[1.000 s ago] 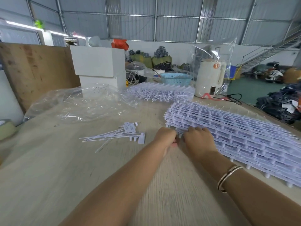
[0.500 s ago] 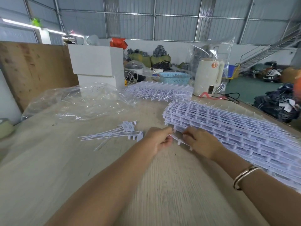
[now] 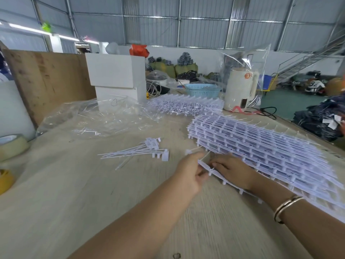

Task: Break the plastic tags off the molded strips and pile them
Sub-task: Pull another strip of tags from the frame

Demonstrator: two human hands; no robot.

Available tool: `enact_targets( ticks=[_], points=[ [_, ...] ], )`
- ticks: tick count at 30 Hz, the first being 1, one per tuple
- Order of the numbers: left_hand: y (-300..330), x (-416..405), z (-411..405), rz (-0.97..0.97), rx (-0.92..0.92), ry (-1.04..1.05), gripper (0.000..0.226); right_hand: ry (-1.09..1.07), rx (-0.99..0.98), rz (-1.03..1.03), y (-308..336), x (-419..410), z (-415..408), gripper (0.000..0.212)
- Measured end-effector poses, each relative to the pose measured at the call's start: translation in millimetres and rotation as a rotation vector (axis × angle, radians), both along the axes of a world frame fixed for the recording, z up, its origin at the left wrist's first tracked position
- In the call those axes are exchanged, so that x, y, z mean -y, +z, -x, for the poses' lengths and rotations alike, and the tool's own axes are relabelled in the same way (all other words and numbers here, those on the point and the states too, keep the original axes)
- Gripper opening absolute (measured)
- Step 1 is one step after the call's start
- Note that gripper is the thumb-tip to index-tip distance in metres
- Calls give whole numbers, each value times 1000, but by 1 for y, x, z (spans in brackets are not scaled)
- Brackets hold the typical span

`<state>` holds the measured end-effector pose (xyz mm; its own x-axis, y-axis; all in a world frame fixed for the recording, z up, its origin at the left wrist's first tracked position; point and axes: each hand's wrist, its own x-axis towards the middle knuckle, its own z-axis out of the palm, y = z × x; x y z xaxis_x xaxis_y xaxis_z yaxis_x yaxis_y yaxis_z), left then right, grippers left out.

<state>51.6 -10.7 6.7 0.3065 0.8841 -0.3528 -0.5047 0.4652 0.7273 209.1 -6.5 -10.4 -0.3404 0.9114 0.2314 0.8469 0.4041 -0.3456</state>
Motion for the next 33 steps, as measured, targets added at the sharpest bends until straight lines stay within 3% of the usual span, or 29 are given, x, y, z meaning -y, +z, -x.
enact_targets(
  ticks=[4, 8, 11, 13, 17, 20, 24, 28, 31, 33],
  points=[
    [-15, 8, -11, -267, -202, 23, 29, -8, -205, 93, 3, 8, 13, 29],
    [-12, 2, 1, -362, -397, 166, 20, -54, -335, 243, 11, 17, 8, 27],
    [0, -16, 33, -309, -484, 393, 20, -117, -209, 274, 16, 21, -15, 40],
    [7, -30, 59, -343, -562, 433, 26, -164, -150, 293, 17, 23, -22, 41],
    [23, -37, 93, -425, -678, 233, 20, -167, -163, 203, 17, 21, -6, 38],
    [37, -35, 100, -507, -803, 81, 23, -206, -346, 5, 21, 12, 18, 29],
    [47, -34, 110, -705, -914, -183, 33, -388, -597, -297, 36, 3, 42, 31],
    [42, -30, 117, -835, -970, -357, 34, -383, -576, -444, 51, -4, 62, 34],
    [35, -29, 117, -851, -964, -353, 34, -464, -1031, -299, 66, -8, 58, 32],
    [31, -29, 121, -867, -989, -385, 32, -484, -1144, -33, 72, -11, 50, 26]
  ],
)
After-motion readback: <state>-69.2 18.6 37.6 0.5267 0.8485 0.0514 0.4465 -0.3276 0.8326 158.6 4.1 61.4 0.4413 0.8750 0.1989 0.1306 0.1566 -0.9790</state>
